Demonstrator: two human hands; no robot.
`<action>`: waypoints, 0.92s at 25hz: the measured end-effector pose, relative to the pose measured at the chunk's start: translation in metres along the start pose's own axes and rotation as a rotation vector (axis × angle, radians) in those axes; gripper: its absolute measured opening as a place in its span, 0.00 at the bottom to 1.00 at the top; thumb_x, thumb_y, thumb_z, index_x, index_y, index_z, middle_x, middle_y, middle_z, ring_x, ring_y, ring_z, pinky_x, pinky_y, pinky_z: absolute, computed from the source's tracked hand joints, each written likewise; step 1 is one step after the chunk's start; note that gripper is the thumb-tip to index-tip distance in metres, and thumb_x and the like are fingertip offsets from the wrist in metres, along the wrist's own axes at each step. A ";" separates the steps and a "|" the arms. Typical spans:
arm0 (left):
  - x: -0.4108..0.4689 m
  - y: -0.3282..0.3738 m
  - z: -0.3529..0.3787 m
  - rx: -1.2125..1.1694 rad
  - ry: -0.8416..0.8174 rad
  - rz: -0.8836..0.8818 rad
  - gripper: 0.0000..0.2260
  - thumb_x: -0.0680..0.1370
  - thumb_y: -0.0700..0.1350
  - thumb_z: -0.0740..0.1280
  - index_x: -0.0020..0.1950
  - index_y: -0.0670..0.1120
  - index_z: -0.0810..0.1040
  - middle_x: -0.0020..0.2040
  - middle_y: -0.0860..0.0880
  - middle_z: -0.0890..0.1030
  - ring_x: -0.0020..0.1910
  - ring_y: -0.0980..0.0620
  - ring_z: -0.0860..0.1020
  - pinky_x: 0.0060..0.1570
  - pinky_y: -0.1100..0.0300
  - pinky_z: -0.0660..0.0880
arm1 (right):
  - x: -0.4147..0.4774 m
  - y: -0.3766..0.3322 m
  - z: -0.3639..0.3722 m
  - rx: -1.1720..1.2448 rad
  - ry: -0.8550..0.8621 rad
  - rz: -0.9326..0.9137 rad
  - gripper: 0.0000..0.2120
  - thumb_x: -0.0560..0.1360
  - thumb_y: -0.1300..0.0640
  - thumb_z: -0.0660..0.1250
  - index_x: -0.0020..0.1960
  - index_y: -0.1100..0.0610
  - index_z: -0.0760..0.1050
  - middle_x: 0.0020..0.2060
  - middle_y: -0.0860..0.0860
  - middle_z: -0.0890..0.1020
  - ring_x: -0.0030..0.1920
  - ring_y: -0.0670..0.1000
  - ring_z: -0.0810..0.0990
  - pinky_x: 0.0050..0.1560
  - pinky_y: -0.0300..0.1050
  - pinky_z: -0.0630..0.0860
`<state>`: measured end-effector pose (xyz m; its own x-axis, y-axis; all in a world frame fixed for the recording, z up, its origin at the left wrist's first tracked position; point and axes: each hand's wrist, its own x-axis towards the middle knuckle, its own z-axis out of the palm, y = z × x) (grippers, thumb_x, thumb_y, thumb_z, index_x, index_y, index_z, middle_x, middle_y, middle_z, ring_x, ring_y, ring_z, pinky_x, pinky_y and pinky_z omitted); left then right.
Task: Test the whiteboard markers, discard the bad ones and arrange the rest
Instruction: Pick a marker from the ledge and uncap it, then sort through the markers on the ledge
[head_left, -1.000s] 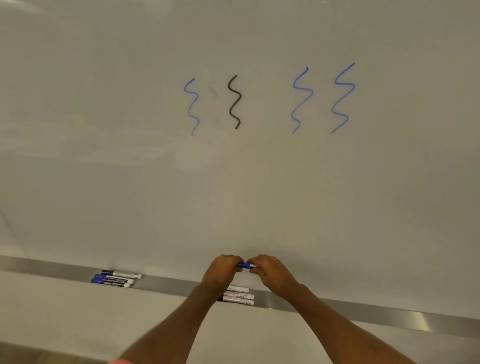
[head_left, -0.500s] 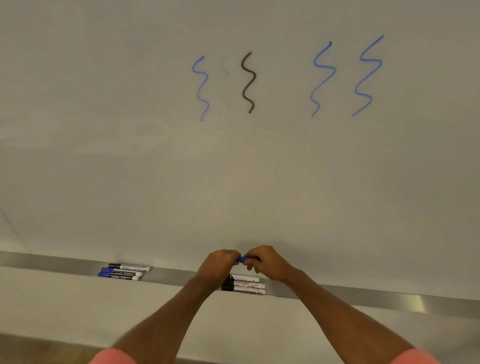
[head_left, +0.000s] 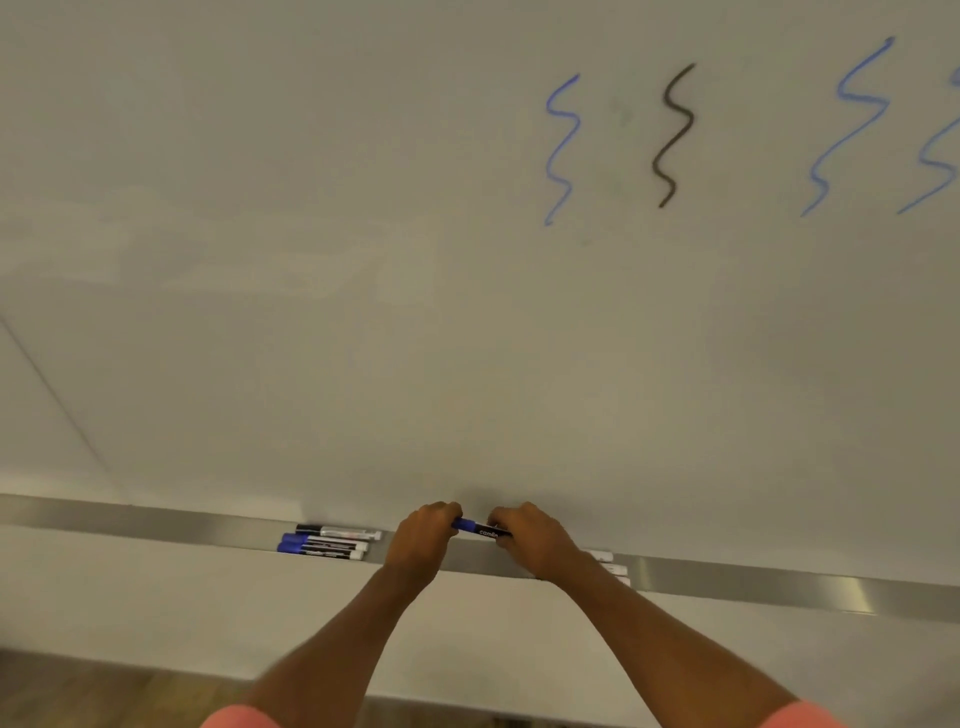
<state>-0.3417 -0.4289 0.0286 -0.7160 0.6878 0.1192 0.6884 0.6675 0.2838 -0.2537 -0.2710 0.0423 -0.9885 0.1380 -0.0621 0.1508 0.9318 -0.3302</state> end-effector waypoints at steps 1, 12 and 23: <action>-0.004 -0.011 0.001 -0.023 -0.014 -0.022 0.08 0.79 0.43 0.63 0.57 0.46 0.76 0.52 0.47 0.80 0.46 0.51 0.77 0.46 0.59 0.72 | 0.005 -0.009 0.008 -0.026 0.009 0.007 0.11 0.78 0.56 0.61 0.59 0.54 0.73 0.51 0.57 0.78 0.51 0.57 0.77 0.47 0.47 0.73; -0.050 -0.091 0.024 0.093 -0.249 -0.059 0.33 0.79 0.57 0.60 0.77 0.46 0.49 0.78 0.48 0.52 0.77 0.49 0.49 0.74 0.51 0.46 | 0.051 -0.068 0.081 -0.234 -0.023 0.057 0.11 0.77 0.66 0.60 0.57 0.57 0.75 0.52 0.55 0.79 0.52 0.55 0.77 0.48 0.48 0.75; -0.043 -0.089 0.042 0.099 -0.264 -0.058 0.42 0.70 0.70 0.28 0.77 0.48 0.46 0.78 0.50 0.47 0.77 0.47 0.45 0.74 0.48 0.43 | 0.047 -0.058 0.098 -0.120 0.027 0.040 0.11 0.80 0.57 0.57 0.55 0.56 0.76 0.52 0.54 0.78 0.55 0.54 0.75 0.50 0.48 0.74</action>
<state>-0.3673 -0.5052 -0.0417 -0.7087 0.6894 -0.1497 0.6644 0.7236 0.1869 -0.3075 -0.3513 -0.0340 -0.9819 0.1836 -0.0469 0.1894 0.9585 -0.2130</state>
